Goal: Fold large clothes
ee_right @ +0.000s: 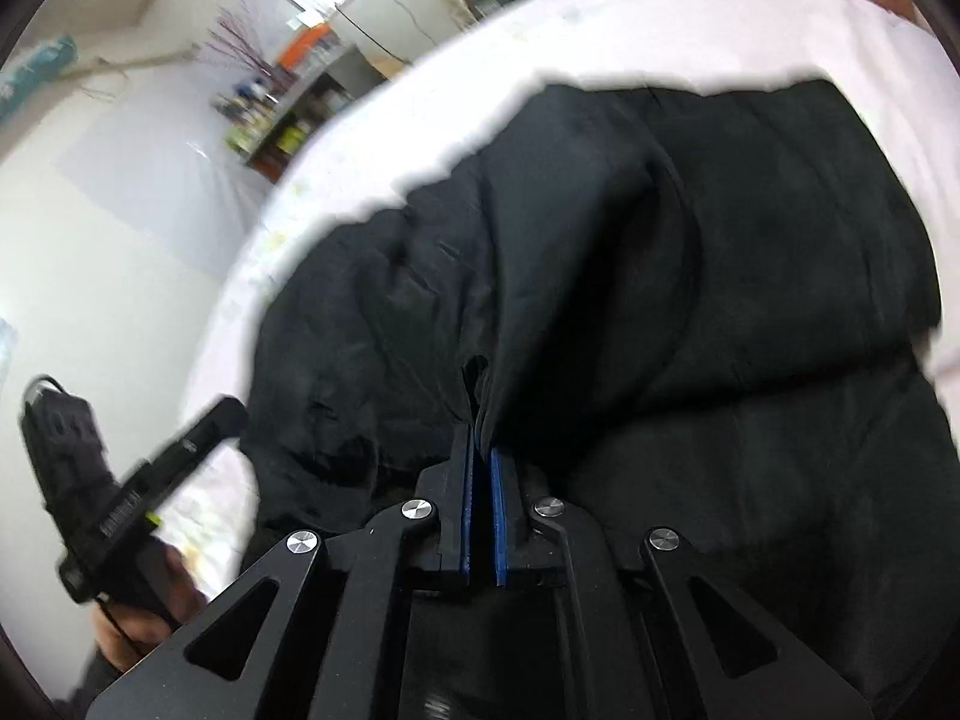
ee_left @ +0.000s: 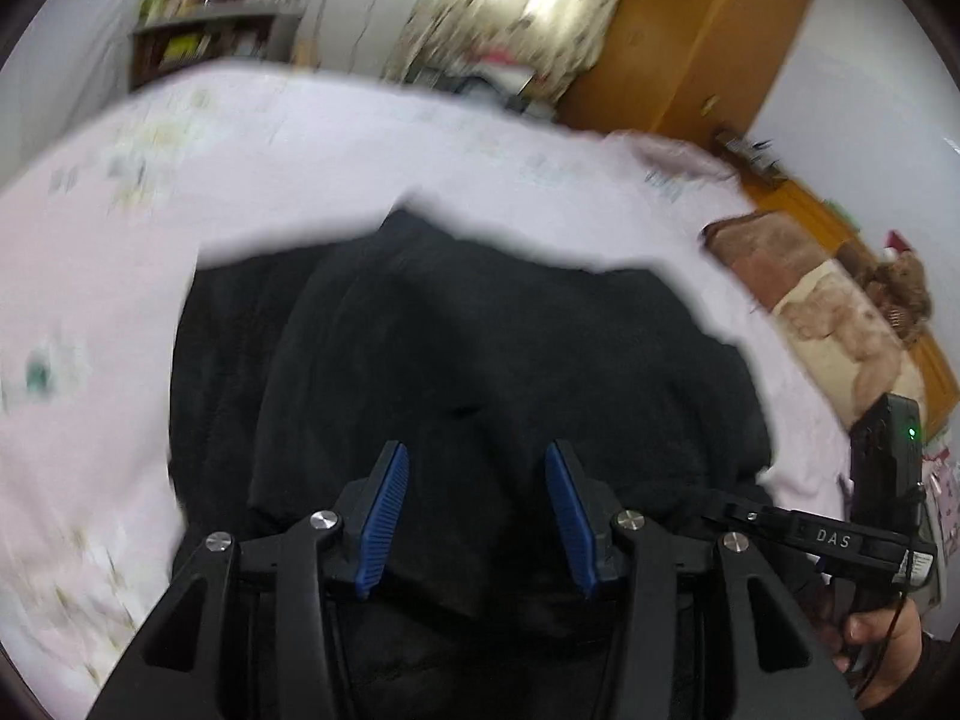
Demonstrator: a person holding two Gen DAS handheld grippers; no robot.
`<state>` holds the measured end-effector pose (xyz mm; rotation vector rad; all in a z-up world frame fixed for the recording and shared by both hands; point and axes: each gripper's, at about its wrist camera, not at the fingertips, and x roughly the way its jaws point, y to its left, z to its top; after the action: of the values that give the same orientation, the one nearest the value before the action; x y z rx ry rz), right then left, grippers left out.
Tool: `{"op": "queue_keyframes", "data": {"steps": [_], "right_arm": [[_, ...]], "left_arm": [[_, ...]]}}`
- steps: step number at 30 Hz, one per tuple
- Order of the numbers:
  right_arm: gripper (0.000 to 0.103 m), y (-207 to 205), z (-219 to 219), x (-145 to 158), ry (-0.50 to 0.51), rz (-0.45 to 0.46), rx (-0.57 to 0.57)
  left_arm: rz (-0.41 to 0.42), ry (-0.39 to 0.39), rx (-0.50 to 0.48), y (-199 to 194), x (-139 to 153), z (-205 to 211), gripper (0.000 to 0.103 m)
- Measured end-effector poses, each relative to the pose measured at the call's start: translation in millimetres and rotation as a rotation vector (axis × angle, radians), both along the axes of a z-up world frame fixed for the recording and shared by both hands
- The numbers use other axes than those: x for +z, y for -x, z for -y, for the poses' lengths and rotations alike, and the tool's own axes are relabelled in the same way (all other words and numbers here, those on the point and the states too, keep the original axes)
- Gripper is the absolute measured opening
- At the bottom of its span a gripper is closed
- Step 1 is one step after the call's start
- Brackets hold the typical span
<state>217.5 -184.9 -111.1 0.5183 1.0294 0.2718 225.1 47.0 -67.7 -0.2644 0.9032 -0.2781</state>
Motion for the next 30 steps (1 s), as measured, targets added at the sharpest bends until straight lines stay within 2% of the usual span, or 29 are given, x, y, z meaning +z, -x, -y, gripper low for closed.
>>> {"op": "queue_keyframes", "data": {"steps": [1, 3, 5, 8, 12, 13, 17, 20, 22, 24, 25, 27, 28, 30], "right_arm": [[0.004, -1, 2, -12, 0.004, -0.026, -0.008], [0.004, -2, 2, -32, 0.003, -0.050, -0.023], [0.004, -6, -4, -31, 0.047, -0.041, -0.010], [0.005, -17, -12, -27, 0.074, -0.052, 0.008], [0.023, -10, -9, -5, 0.110, -0.028, 0.030], [0.026, -8, -9, 4, 0.122, -0.012, 0.034], [0.028, -6, -5, 41, 0.203, 0.088, 0.026], [0.028, -20, -1, 62, 0.245, 0.172, 0.013], [0.028, -40, -2, 67, 0.264, 0.202, 0.020], [0.028, -59, -1, 67, 0.285, 0.231, 0.026], [0.028, -74, -2, 63, 0.314, 0.236, 0.027], [0.028, -94, 1, 48, 0.369, 0.206, 0.014], [0.028, -90, 11, 35, 0.384, 0.183, 0.011], [0.028, -101, 21, 8, 0.394, 0.117, -0.006]], "left_arm": [[-0.051, 0.007, 0.000, 1, -19, 0, 0.050], [-0.045, -0.001, -0.002, 10, -37, 1, 0.049], [-0.020, -0.028, -0.002, 13, -37, 4, 0.049], [-0.045, -0.034, 0.006, 7, -32, 5, 0.049], [-0.073, -0.025, 0.000, 14, -12, 1, 0.049], [-0.065, -0.024, -0.004, 18, -7, -1, 0.049], [0.017, -0.041, 0.007, 30, 21, -6, 0.049], [0.102, -0.030, 0.007, 13, 47, -2, 0.049], [0.161, -0.066, -0.003, -12, 56, 7, 0.049], [0.157, -0.074, 0.009, -40, 48, 11, 0.049], [0.136, -0.104, 0.020, -55, 38, 12, 0.049], [0.070, -0.149, 0.043, -72, 11, 7, 0.049], [0.030, -0.149, 0.059, -75, -5, 1, 0.048], [0.032, -0.138, 0.054, -72, -26, -2, 0.045]]}}
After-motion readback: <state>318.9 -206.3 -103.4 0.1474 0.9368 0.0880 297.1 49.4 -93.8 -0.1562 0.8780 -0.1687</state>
